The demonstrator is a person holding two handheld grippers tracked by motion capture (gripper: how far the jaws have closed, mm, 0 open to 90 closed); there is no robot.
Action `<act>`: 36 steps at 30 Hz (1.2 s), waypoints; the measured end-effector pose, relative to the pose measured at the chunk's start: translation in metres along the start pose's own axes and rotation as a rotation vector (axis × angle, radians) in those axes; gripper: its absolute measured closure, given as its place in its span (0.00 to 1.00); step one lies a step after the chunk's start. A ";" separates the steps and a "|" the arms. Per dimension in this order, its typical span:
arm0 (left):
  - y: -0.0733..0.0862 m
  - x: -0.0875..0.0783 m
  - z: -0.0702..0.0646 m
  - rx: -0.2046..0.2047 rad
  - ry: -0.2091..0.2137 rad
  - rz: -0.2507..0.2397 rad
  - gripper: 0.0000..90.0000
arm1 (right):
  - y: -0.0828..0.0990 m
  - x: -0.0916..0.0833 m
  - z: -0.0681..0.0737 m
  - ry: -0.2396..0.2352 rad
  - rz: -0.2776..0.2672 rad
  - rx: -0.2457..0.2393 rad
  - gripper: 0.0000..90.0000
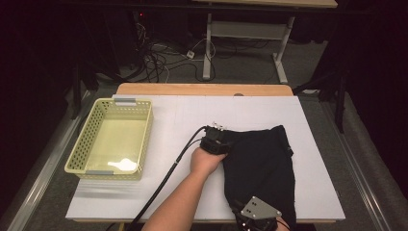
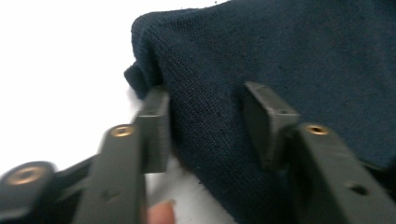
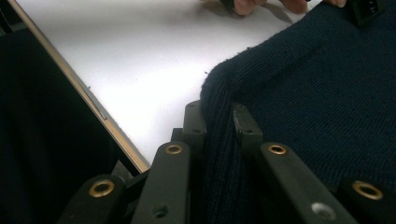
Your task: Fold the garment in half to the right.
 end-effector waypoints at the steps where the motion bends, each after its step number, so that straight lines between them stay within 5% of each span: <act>1: 0.000 0.000 0.000 -0.004 0.004 -0.005 0.74 | 0.000 0.000 0.000 -0.002 0.001 0.002 0.90; 7: -0.001 -0.001 -0.003 0.066 -0.036 -0.031 0.82 | -0.002 0.000 -0.001 -0.009 -0.004 0.008 0.90; 17: -0.004 -0.018 0.011 0.063 -0.079 -0.052 0.84 | -0.017 0.009 0.003 -0.021 -0.017 0.017 0.89; 36: 0.007 -0.075 0.070 0.005 -0.192 -0.070 0.85 | -0.069 0.056 0.049 -0.058 -0.056 0.007 0.89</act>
Point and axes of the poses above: each handheld gripper's, and its own axes: x roughly forward along the jaws, y roughly out of its underside, z roughly to its left, the point moved 5 cm from there along x, roughly forward along the jaws, and after that the axes turned 10 degrees about y, right-handed, at the moved point
